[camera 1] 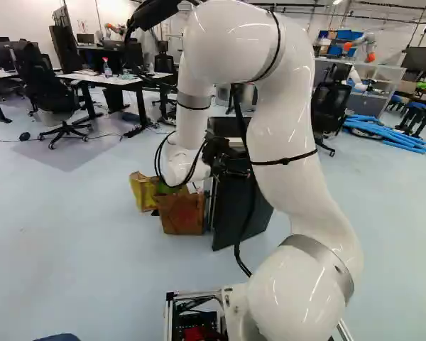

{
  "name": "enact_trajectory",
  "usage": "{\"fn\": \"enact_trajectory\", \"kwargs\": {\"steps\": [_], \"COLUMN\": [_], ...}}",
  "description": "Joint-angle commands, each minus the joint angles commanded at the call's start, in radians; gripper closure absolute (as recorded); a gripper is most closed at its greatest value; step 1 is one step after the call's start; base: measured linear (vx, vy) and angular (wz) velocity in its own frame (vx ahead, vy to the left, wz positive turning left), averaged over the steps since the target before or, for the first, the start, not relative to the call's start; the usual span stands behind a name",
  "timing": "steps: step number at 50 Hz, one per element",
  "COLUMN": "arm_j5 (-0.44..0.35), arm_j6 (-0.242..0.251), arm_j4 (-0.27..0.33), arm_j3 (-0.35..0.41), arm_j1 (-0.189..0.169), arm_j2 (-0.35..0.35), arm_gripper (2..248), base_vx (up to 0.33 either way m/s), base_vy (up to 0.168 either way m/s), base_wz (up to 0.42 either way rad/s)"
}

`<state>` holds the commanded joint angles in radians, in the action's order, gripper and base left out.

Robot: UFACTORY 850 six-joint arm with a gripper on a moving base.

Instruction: Grab a drink from the fridge

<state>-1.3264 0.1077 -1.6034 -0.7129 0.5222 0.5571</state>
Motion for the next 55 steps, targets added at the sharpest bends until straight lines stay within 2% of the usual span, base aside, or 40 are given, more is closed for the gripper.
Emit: {"fn": "enact_trajectory", "kwargs": {"steps": [21, 55], "arm_j5": [0.000, 0.000], "arm_j6": [0.000, 0.000], "arm_j4": [-0.074, -0.207], "arm_j3": [0.060, 0.148], "arm_j1": [0.000, -0.021], "arm_j2": [-0.028, -0.063], "arm_gripper": [3, 3], "base_vx": [0.000, 0.000], "base_vy": [0.000, 0.000], "base_wz": [0.000, 0.000]}}
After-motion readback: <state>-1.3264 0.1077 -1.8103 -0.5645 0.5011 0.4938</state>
